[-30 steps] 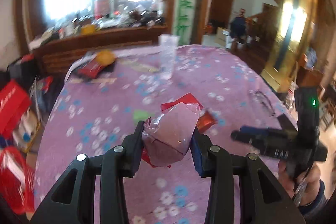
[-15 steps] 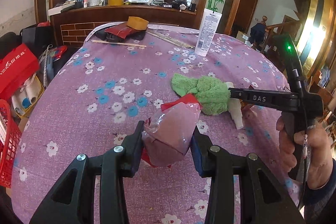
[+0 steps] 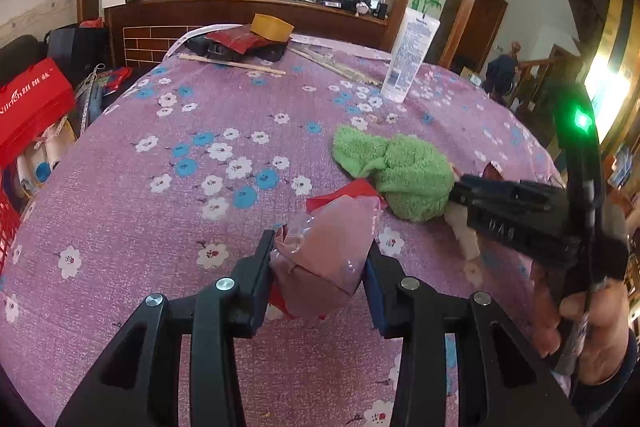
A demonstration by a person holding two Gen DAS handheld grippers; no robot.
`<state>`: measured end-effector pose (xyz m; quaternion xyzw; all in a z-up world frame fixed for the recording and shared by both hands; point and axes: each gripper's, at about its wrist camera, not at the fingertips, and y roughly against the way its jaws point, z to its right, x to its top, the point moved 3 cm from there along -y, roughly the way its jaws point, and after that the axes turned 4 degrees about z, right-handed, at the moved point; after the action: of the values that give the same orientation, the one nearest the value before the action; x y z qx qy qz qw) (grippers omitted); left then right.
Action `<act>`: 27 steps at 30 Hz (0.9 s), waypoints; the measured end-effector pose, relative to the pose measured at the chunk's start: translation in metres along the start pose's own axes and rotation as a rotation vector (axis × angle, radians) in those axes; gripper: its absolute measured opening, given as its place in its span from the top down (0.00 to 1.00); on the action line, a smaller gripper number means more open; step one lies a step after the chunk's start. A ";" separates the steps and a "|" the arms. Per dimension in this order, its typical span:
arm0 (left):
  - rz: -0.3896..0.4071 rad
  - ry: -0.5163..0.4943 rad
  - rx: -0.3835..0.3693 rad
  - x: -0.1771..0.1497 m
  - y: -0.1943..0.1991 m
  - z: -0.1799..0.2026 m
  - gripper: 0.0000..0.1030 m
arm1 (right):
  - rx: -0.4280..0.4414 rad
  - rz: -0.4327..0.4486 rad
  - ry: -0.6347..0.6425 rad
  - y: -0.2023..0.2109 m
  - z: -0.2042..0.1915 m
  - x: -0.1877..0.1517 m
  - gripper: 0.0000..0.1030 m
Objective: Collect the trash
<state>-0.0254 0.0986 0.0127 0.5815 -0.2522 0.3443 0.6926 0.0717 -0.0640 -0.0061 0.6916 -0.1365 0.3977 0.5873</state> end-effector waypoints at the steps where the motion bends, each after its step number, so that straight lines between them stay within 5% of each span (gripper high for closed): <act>1: 0.002 -0.004 0.010 0.000 0.000 0.000 0.62 | -0.008 0.002 0.009 0.000 -0.001 0.000 0.66; 10: 0.059 0.004 0.070 0.011 -0.002 0.001 0.62 | -0.162 0.029 0.188 0.000 -0.022 -0.008 0.67; 15: 0.097 0.083 0.075 0.019 -0.007 -0.010 0.62 | -0.109 0.047 0.109 0.009 -0.010 -0.002 0.68; 27: 0.099 0.097 0.164 0.025 -0.020 -0.019 0.62 | 0.006 0.268 -0.025 0.058 -0.006 0.020 0.69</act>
<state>0.0046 0.1202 0.0150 0.6058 -0.2178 0.4252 0.6362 0.0442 -0.0683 0.0487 0.6739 -0.2338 0.4644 0.5249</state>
